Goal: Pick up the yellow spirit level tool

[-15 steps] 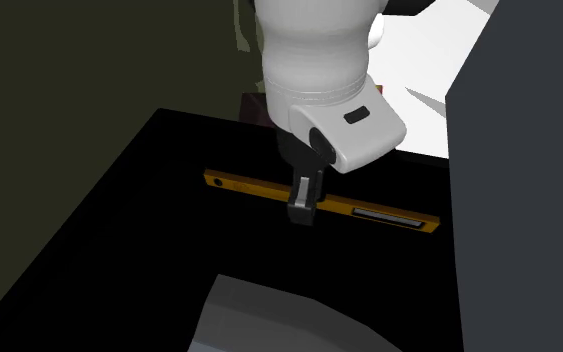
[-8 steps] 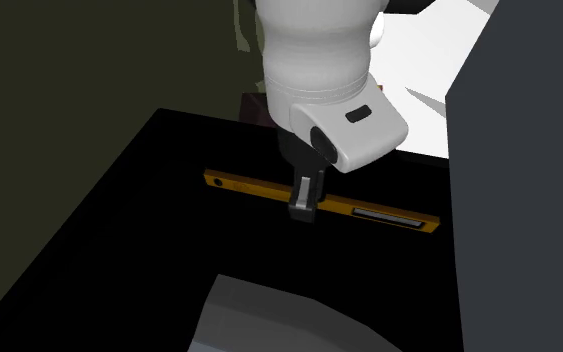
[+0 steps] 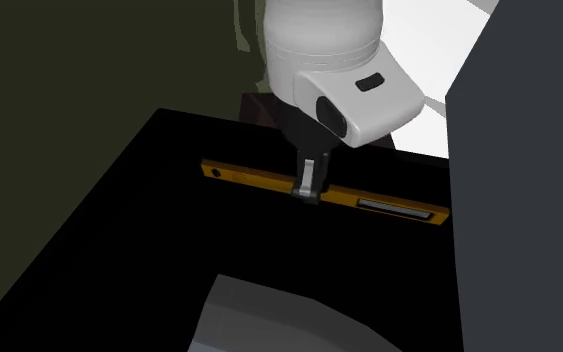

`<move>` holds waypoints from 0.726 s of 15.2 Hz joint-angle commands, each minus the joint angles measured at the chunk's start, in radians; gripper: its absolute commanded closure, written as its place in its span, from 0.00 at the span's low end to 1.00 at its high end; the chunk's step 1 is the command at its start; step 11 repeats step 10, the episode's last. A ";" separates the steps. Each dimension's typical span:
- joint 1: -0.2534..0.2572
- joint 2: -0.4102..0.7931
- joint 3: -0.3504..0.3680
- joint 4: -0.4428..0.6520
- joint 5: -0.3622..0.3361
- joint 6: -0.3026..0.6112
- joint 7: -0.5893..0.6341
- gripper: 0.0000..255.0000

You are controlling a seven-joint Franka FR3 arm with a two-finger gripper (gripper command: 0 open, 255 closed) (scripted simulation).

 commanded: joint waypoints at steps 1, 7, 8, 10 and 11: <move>-0.001 -0.005 0.003 0.022 0.001 -0.028 -0.002 1.00; 0.002 -0.017 0.018 0.093 0.008 -0.110 0.001 1.00; 0.003 -0.019 0.021 0.105 0.010 -0.124 0.002 1.00; 0.003 -0.019 0.021 0.107 0.010 -0.126 0.002 1.00; 0.003 -0.019 0.021 0.107 0.010 -0.126 0.002 1.00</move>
